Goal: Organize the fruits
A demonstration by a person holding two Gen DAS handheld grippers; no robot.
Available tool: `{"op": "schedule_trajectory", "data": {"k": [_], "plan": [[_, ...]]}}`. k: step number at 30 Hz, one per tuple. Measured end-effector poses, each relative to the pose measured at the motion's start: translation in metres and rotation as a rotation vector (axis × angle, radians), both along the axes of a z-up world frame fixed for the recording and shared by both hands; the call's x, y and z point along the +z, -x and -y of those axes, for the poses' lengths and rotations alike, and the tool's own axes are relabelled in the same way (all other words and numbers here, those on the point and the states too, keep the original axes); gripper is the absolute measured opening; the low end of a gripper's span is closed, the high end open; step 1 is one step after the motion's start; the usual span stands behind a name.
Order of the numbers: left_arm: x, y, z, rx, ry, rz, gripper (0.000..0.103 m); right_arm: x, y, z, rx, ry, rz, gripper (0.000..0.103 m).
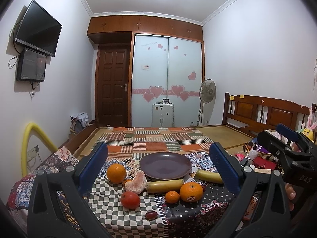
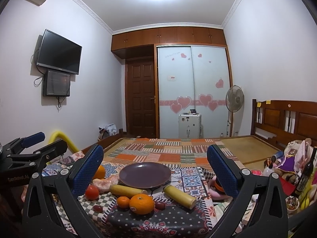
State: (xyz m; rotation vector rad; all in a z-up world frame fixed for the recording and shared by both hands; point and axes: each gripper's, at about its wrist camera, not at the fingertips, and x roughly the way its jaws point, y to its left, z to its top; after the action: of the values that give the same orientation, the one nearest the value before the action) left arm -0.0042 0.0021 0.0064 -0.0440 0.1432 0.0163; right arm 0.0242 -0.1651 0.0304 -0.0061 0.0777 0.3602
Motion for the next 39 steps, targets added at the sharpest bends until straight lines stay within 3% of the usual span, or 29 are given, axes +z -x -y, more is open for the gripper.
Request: {"op": "schedule_trajectory", "data": {"k": [39], "plan": [[-0.002, -0.003, -0.005, -0.006, 0.003, -0.004, 0.103, -0.007, -0.003, -0.010, 0.008, 0.026, -0.014, 0.103]]}}
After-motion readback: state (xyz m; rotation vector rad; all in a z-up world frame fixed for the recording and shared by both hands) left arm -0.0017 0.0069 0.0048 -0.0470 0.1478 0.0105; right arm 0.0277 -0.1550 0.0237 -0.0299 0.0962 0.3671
